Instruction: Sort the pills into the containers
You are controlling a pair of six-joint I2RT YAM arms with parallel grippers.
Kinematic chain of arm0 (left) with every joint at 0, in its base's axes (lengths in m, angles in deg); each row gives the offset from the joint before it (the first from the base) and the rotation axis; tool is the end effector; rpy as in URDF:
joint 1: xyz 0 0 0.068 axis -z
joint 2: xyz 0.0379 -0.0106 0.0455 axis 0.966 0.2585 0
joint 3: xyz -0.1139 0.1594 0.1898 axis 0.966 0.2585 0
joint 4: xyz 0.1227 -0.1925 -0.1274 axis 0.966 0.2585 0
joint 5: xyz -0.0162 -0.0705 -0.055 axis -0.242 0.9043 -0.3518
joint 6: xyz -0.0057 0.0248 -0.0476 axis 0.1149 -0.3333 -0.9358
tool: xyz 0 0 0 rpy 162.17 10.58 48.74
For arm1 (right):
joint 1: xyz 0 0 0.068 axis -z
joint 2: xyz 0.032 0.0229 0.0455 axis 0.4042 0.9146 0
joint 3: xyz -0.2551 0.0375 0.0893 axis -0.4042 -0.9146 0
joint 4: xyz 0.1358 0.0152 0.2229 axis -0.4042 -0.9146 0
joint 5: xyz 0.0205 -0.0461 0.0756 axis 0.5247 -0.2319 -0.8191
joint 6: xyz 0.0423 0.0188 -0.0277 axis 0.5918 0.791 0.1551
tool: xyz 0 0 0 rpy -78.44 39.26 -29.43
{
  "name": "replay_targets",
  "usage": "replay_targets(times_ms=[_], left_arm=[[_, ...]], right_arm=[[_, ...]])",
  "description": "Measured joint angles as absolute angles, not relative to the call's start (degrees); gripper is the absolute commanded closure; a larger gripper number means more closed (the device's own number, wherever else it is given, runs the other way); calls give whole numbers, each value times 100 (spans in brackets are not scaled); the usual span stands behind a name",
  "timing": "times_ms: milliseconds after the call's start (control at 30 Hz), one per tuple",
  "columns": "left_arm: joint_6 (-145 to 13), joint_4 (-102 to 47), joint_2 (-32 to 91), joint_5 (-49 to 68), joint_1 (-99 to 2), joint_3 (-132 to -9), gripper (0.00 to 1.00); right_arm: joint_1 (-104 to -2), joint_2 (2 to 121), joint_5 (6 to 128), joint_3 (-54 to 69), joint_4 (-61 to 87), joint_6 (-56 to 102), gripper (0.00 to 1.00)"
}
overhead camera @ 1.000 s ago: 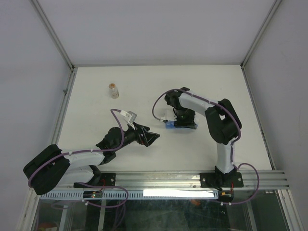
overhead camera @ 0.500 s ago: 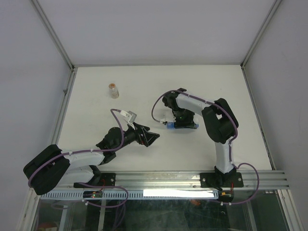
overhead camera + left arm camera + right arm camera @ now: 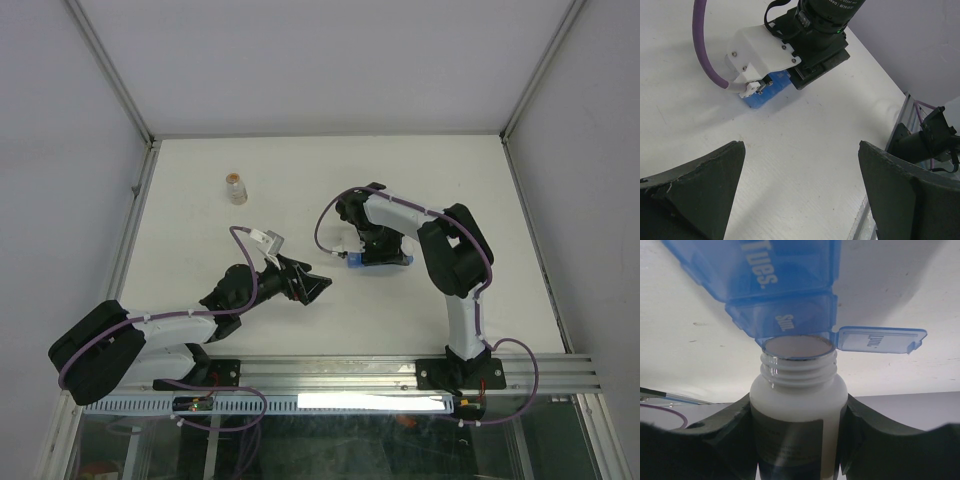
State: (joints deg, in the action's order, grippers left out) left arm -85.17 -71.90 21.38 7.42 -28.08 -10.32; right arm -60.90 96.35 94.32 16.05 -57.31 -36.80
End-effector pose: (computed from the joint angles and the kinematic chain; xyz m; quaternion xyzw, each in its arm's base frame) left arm 0.1446 -0.1602 0.1740 0.1430 0.7440 -0.4377 0.4841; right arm 0.2885 0.2026 0.1669 0.7058 -0.6785 0.1561 0.1310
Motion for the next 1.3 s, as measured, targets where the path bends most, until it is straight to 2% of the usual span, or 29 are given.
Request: replay_targets(times_ms=[667,1300], left_arm=[[-8517,-7188,2138,742,-2808,-1032,1],[-8517,-7181,2070,742,-2808,-1032,1]], right_arm=[[-6057,9620,9305,1566,-5681,-3664,96],[-5673,8722,8429,919,-5056,-3712,97]])
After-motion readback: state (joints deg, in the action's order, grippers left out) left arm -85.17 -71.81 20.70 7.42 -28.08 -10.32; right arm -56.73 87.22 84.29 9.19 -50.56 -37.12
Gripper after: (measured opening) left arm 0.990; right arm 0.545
